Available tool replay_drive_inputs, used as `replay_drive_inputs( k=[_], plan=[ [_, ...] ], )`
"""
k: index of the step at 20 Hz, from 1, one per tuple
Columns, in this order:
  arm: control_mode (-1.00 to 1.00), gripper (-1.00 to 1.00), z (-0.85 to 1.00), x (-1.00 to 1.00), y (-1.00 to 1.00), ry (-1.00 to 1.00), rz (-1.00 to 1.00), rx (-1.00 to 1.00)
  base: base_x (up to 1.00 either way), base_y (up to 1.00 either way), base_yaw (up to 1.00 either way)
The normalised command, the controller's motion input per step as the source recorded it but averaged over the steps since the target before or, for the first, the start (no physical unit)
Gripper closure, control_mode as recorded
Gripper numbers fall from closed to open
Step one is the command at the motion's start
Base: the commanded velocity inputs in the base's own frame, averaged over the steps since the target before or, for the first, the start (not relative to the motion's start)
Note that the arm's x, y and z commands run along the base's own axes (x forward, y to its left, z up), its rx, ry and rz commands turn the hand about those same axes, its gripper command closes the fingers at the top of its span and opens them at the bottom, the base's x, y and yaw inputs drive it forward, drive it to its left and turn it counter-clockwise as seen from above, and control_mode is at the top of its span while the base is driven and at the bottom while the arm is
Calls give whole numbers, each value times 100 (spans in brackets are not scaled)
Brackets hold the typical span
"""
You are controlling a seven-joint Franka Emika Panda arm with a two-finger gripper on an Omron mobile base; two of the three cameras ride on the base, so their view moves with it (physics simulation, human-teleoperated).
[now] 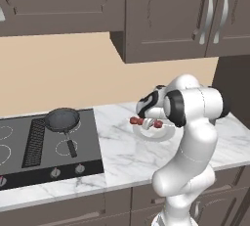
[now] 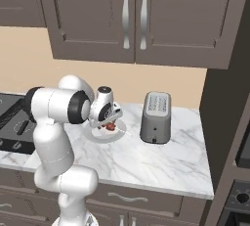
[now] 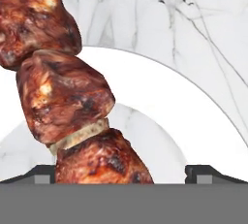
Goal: Place the cold items (sweet potato and lime) from the fridge in one tupperware on the dining counter. Place the warm items (hot dog and kebab skewer) in the stove area in another tupperware.
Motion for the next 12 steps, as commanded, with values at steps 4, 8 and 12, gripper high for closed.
replay_drive_inputs(
  k=[4,8,12],
  plan=[
    [-100,100,-50,0,0,0,0,-6,0,0,0],
    [-100,100,-20,-4,0,0,0,0,0,0,0],
    [-100,100,14,-38,0,-6,-7,0,0,0,0]
  ],
)
